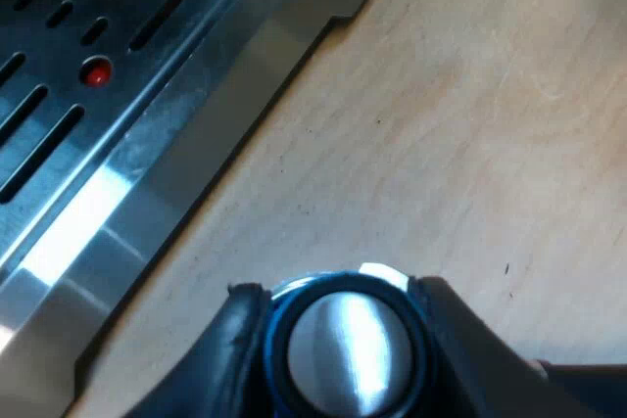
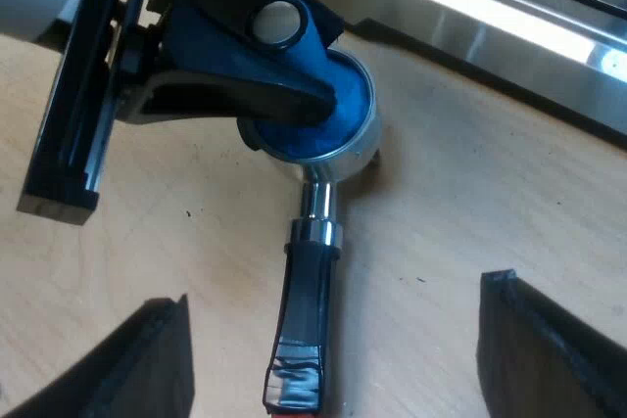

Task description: Grind coffee beans and then tamp

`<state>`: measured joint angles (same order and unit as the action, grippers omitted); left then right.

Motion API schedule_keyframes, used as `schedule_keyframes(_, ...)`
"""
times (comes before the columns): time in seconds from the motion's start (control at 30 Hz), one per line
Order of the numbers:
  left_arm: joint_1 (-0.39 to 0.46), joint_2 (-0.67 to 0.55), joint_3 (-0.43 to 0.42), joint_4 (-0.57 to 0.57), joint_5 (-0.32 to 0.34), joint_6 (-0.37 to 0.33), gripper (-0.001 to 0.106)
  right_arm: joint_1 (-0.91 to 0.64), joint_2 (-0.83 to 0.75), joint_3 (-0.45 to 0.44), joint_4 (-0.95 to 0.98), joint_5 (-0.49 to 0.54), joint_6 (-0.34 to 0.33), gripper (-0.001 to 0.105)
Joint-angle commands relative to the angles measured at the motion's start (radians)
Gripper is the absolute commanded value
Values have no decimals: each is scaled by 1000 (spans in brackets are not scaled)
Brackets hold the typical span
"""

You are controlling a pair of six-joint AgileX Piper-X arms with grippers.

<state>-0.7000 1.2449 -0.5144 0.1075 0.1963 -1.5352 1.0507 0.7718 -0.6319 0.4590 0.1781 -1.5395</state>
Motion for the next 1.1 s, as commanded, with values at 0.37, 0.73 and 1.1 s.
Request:
schedule_keyframes(0.37,-3,-8,-91,54,24,-1,4,1,-4,-2,2,-2,-5,63)
schedule_keyframes(0.73,-3,-158,-94,56,-7,-1,4,1,-4,-2,0,-2,-5,63)
schedule_keyframes(1.1,4,-331,-94,210,-164,-1,4,1,-4,-2,-111,-12,-81,63)
